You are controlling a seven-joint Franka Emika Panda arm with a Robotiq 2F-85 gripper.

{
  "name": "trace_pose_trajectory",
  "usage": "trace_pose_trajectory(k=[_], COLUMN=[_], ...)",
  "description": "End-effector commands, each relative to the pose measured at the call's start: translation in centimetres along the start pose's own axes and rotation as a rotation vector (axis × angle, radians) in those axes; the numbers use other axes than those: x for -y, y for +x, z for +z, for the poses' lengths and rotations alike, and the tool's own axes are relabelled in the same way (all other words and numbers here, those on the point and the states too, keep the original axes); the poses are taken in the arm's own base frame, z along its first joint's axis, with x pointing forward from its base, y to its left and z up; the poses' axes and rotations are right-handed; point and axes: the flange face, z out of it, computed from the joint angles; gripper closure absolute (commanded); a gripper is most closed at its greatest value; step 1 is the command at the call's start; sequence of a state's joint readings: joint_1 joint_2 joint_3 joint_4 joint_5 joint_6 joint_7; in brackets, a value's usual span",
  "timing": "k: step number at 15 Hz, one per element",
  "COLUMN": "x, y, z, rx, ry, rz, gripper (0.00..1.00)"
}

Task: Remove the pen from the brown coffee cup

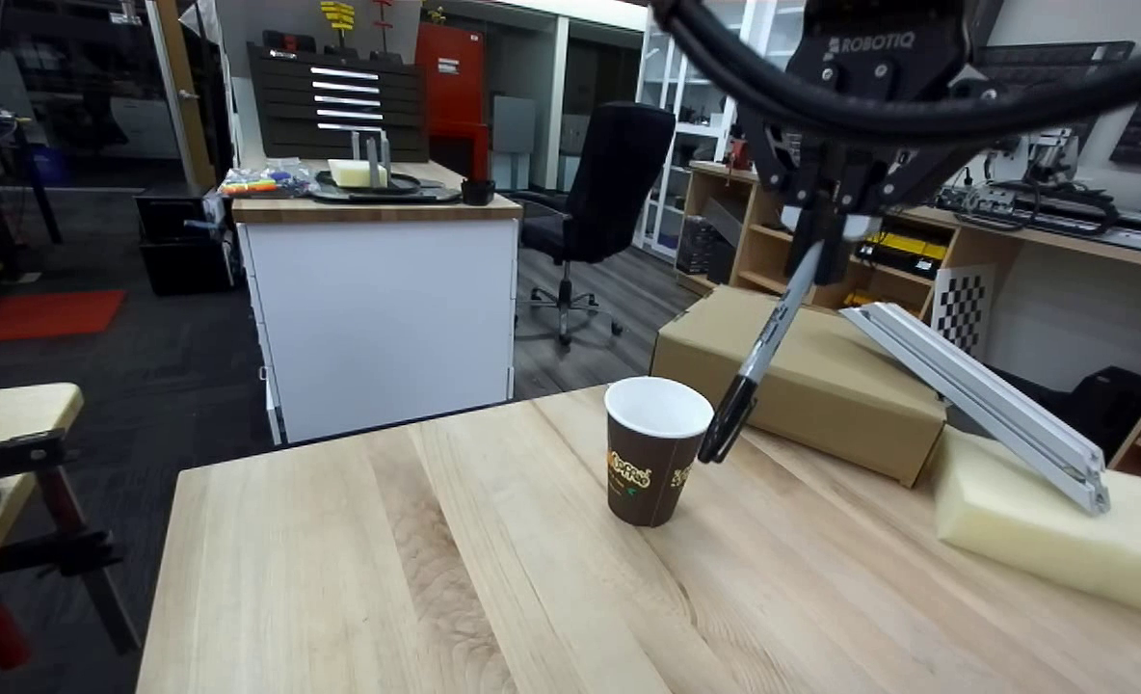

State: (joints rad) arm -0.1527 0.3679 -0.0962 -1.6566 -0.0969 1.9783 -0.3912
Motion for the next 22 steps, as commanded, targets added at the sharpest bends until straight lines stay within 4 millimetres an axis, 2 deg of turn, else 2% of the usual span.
trace_pose_trajectory(k=[1,6,11,12,14,18,20,21,22], x=[-1.2,-3.0,-3.6,-3.7,-3.6,-3.3,-2.9,-3.8,-3.7], y=[-3.2,-5.4,-6.3,-6.2,-6.2,-6.1,-6.3,-5.0,-5.1], z=[1.2,3.2,3.5,3.5,3.5,3.4,2.7,4.1,3.8], rx=[0.028,0.054,0.065,0.066,0.068,0.068,0.041,0.075,0.070], ry=[0.034,0.105,0.107,0.101,0.100,0.101,0.110,0.097,0.097], rz=[0.158,0.389,0.521,0.535,0.548,0.555,0.524,0.523,0.521], gripper=[0.95,0.95,0.95,0.66,0.57,0.31,0.19,0.36,0.30])
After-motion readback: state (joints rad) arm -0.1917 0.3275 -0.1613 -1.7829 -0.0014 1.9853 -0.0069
